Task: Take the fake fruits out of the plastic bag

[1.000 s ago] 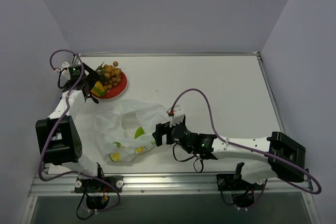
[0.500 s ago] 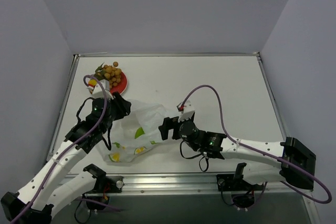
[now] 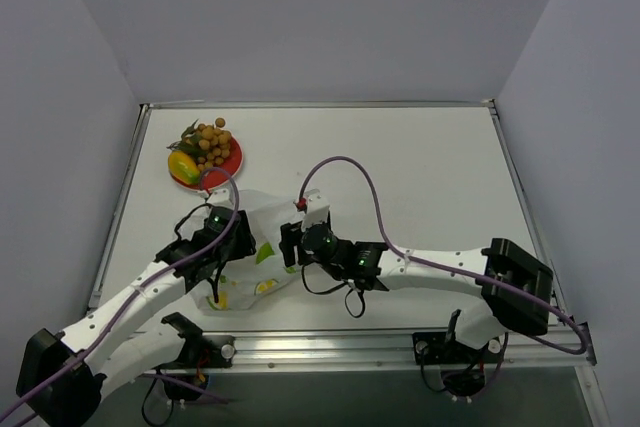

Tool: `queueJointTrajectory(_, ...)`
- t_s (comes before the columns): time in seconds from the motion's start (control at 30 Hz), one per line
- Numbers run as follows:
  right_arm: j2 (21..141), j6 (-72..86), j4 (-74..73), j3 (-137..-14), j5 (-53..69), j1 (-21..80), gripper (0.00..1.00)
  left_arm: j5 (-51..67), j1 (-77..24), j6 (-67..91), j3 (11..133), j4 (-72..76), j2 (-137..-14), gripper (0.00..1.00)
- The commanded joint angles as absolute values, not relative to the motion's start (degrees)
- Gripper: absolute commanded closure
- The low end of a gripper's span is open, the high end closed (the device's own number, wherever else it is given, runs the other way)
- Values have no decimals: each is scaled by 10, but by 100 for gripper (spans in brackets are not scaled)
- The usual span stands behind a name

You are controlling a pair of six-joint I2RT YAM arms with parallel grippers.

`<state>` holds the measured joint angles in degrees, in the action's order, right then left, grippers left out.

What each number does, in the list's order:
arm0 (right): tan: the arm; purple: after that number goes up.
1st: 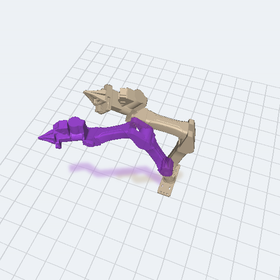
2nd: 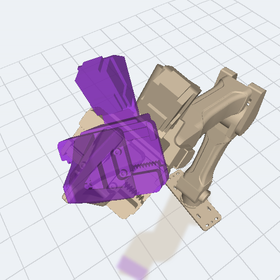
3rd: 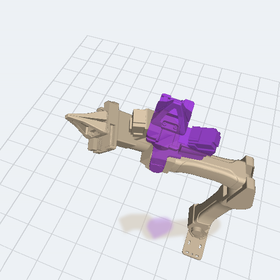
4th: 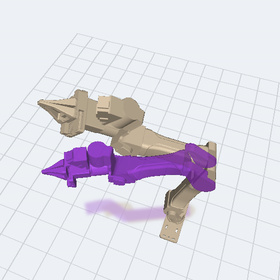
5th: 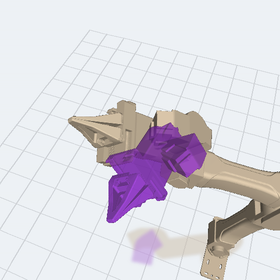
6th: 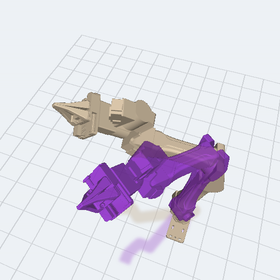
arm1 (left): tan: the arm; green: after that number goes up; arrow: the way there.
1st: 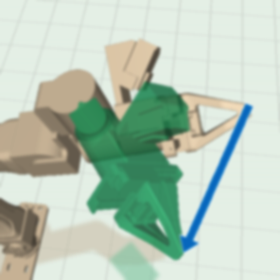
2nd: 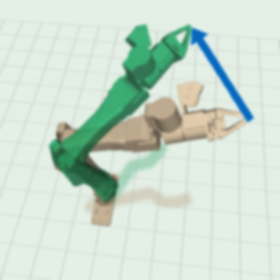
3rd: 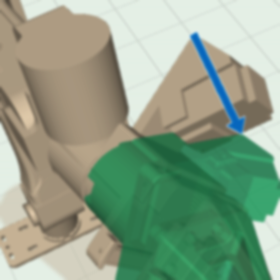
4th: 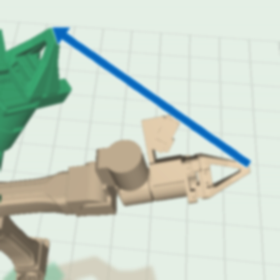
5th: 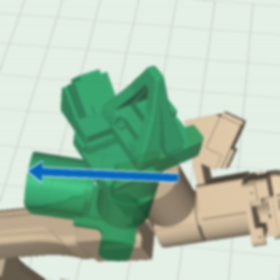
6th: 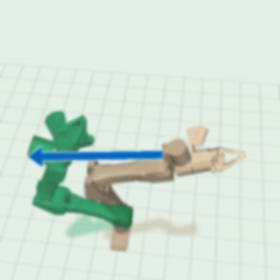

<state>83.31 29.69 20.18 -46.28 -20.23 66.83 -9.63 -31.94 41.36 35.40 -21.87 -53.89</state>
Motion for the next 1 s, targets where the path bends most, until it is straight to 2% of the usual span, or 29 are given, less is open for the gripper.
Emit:
queueJointTrajectory(0.0,888,295,204,-498,-203,670,38,-89,-323,438,331,-246,-509,59)
queueJointTrajectory(0.03,906,297,205,-512,-201,671,30,-85,-323,444,324,-244,-501,59)
queueJointTrajectory(0.07,915,299,213,-517,-200,671,28,-80,-323,446,316,-240,-499,59)
queueJointTrajectory(0.23,962,329,220,-532,-219,649,26,-45,-323,452,279,-208,-509,59)
queueJointTrajectory(0.3,980,336,225,-531,-217,643,35,-40,-323,456,267,-202,-512,59)
queueJointTrajectory(0.43,956,366,253,-498,-237,645,93,-32,-323,462,253,-200,-506,59)
queueJointTrajectory(0.5,936,375,271,-454,-241,646,100,-25,-323,463,244,-190,-495,59)
queueJointTrajectory(0.53,929,383,279,-441,-240,646,100,-6,-323,461,236,-171,-493,58)
queueJointTrajectory(0.67,964,394,294,-403,-232,643,100,56,-324,451,229,-123,-496,41)
queueJointTrajectory(0.77,991,398,328,-384,-223,644,100,83,-323,447,231,-91,-494,34)
queueJointTrajectory(0.87,993,396,344,-380,-220,646,100,99,-324,447,246,-71,-501,32)
queueJointTrajectory(0.97,988,388,350,-378,-221,647,100,111,-323,443,261,-59,-520,37)
